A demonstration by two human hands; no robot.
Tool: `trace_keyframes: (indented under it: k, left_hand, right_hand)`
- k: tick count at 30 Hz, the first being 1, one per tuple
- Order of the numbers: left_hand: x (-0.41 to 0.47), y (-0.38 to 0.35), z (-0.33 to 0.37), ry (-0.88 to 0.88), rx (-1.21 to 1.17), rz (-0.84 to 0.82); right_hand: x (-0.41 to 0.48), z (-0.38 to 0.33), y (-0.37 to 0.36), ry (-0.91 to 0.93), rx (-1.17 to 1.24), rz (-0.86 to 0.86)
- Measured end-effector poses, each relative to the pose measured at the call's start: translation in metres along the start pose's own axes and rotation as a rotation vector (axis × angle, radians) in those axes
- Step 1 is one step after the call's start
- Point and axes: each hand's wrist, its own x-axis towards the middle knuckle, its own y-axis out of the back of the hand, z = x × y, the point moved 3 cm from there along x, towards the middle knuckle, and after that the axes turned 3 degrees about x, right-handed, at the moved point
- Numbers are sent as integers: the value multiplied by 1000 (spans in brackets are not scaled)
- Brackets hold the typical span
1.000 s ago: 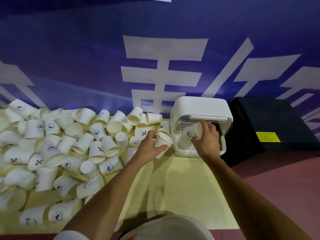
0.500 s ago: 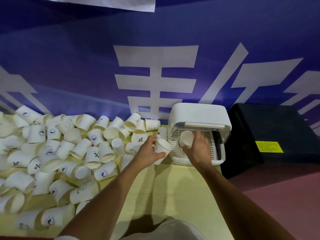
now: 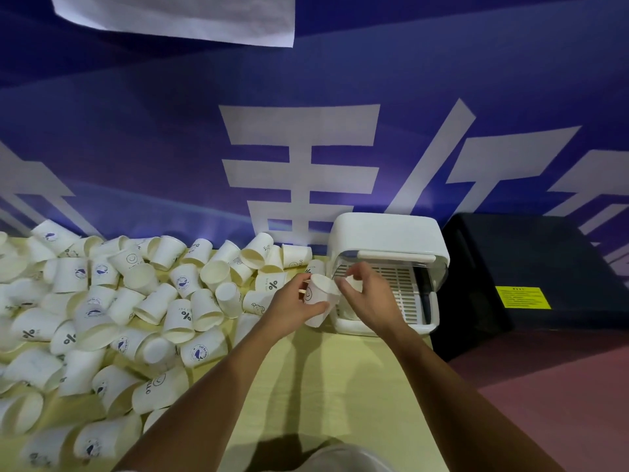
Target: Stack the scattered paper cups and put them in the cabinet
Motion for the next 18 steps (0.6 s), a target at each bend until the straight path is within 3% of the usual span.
trace_keyframes:
  k: [4,9,18]
  left_hand:
    - [-1,0,8,4,-127,35]
    - [0,0,12,-11,-151,2]
    - [3,-2,2,56,-87,-124]
  right_hand:
    - [0,-6,-8,-153,262,-151]
    - [0,-4,-7,-179,328,-113]
    - [3,5,25,-135,405,233]
